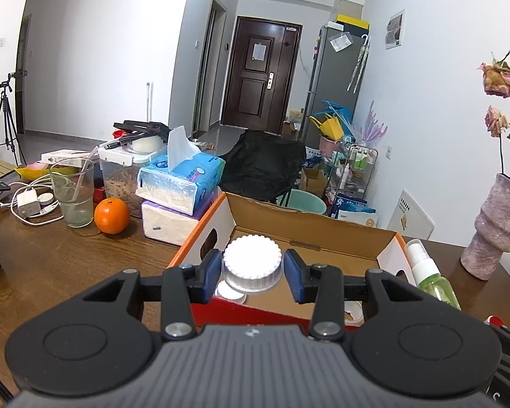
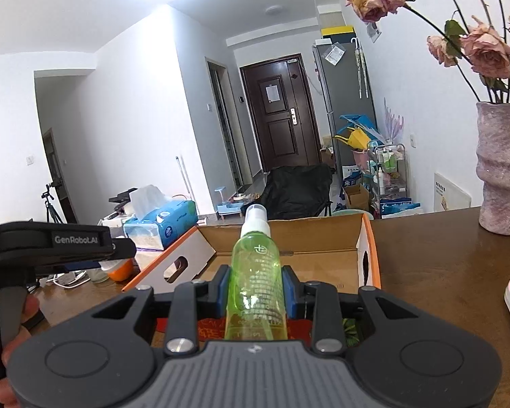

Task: Organize rigid objects
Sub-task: 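Carry the white cap and green spray bottle with both tools over the cardboard box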

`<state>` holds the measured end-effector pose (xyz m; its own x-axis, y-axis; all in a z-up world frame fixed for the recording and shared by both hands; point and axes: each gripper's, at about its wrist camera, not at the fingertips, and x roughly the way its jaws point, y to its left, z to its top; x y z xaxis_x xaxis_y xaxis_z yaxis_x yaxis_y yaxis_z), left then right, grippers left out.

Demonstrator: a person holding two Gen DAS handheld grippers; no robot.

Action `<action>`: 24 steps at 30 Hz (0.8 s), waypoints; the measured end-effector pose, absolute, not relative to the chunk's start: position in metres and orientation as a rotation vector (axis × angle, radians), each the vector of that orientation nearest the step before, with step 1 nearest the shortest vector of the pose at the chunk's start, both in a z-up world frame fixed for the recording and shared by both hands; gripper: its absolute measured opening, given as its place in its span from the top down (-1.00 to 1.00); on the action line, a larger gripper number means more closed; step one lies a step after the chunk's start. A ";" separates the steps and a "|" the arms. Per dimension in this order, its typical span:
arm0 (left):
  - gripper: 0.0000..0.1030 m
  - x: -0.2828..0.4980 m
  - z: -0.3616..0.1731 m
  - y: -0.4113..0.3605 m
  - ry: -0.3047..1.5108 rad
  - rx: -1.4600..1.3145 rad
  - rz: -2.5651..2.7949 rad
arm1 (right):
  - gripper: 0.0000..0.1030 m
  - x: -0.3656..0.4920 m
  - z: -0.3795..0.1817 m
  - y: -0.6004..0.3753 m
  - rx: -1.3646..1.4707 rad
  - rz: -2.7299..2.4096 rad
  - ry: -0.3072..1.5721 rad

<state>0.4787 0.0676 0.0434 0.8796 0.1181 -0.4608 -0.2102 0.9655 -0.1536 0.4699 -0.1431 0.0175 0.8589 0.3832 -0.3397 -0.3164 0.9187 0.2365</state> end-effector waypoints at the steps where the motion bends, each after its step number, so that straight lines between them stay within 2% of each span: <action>1: 0.19 0.481 0.043 0.068 0.467 -0.201 0.172 | 0.41 0.473 0.018 -0.142 0.174 0.369 0.391; 24: 0.19 0.561 0.018 0.079 0.531 -0.139 0.207 | 0.41 0.557 0.008 -0.134 0.134 0.360 0.454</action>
<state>0.5611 0.0795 0.0185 0.8423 0.1600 -0.5147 -0.2315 0.9698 -0.0773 0.5566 -0.1336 0.0084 0.8367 0.3690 -0.4046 -0.3097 0.9282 0.2061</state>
